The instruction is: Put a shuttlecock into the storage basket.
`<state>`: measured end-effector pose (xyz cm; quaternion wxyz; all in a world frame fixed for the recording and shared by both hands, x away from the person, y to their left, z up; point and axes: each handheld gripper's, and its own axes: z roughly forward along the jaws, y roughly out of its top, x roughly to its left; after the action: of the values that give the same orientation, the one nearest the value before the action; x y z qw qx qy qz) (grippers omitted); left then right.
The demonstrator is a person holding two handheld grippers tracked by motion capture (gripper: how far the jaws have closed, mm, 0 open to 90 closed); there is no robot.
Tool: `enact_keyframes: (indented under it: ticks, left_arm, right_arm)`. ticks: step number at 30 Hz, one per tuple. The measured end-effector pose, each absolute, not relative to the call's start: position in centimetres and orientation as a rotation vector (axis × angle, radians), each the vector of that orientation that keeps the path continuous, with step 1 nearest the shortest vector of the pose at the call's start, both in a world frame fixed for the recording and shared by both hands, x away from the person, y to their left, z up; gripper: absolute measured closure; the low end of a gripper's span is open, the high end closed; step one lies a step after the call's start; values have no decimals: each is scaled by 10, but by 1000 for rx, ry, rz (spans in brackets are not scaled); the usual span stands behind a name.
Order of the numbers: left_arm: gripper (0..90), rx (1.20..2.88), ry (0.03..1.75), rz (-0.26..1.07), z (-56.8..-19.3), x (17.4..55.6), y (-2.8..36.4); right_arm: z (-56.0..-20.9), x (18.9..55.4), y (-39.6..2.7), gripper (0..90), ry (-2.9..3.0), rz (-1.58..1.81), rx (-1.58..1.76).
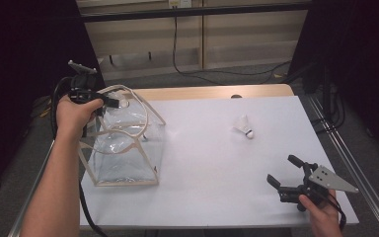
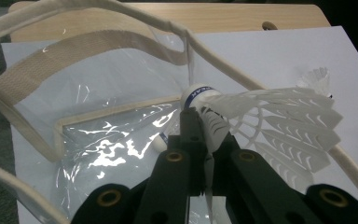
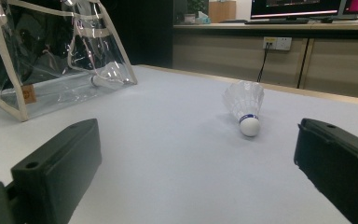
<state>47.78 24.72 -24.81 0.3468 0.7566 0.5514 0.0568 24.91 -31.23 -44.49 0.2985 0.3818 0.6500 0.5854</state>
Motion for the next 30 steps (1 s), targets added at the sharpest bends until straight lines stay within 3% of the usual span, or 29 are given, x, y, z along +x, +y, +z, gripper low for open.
enact_keyframes:
  ticks: [16,30]
  left_arm:
    - [885,1950,1465,178,-258,482,259]
    - [773,1933,1441,185,-257,479,261]
  right_arm:
    - [-445,249,-312,5,1734,1551,1013]
    - [-445,249,-312,5,1733,1554,1014]
